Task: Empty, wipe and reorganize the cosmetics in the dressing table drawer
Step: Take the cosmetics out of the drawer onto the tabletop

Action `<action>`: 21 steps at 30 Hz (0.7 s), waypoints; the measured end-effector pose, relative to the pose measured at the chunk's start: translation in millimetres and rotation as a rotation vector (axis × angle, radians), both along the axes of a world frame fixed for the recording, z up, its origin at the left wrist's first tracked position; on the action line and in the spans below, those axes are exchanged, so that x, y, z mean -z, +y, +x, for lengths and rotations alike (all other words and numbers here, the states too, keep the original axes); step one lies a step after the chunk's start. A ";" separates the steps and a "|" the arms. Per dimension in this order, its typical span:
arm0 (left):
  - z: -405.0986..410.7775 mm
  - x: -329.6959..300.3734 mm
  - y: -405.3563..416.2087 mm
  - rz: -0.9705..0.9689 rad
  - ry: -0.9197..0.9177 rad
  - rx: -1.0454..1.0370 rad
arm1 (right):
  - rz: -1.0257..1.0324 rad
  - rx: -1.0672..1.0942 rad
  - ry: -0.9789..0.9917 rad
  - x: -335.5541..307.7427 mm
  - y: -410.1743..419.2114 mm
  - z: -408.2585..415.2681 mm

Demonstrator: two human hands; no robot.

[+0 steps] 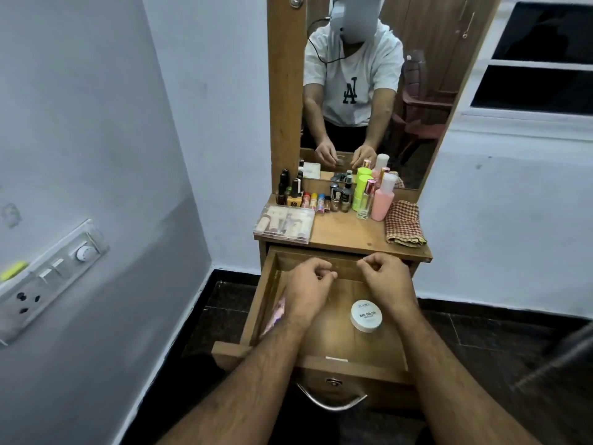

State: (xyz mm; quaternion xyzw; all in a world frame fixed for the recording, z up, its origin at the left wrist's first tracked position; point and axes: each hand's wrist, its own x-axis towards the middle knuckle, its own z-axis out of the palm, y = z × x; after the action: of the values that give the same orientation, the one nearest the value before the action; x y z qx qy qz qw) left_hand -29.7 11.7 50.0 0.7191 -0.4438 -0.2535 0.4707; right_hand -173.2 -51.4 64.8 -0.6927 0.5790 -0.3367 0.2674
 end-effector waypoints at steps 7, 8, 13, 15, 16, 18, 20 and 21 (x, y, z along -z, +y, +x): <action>-29.6 35.7 -6.9 0.257 -0.057 0.117 | 0.145 -0.007 0.489 40.9 12.9 -22.6; -29.7 37.9 -6.8 0.279 -0.080 0.119 | 0.167 -0.006 0.513 42.4 13.1 -20.8; -25.4 40.7 -8.0 0.352 -0.166 0.168 | 0.232 0.007 0.641 46.0 12.6 -13.5; -25.7 44.0 -9.4 0.381 -0.187 0.203 | 0.245 0.023 0.671 48.3 13.2 -13.9; -26.5 45.3 -10.3 0.394 -0.205 0.223 | 0.263 0.027 0.681 49.0 14.0 -13.7; -27.3 46.4 -11.1 0.412 -0.226 0.258 | 0.299 0.031 0.673 51.6 15.2 -13.3; -28.1 47.4 -11.7 0.427 -0.233 0.281 | 0.319 0.028 0.641 52.4 16.1 -13.6; -28.8 48.1 -12.1 0.433 -0.235 0.286 | 0.322 0.024 0.625 53.0 15.8 -13.8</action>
State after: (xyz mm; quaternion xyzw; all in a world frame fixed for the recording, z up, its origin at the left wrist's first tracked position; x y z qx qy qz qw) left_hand -58.5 -0.4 1.9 0.7573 -0.5279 -0.3213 0.2111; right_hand -187.1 -35.6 11.8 -0.7045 0.6866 -0.0160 0.1789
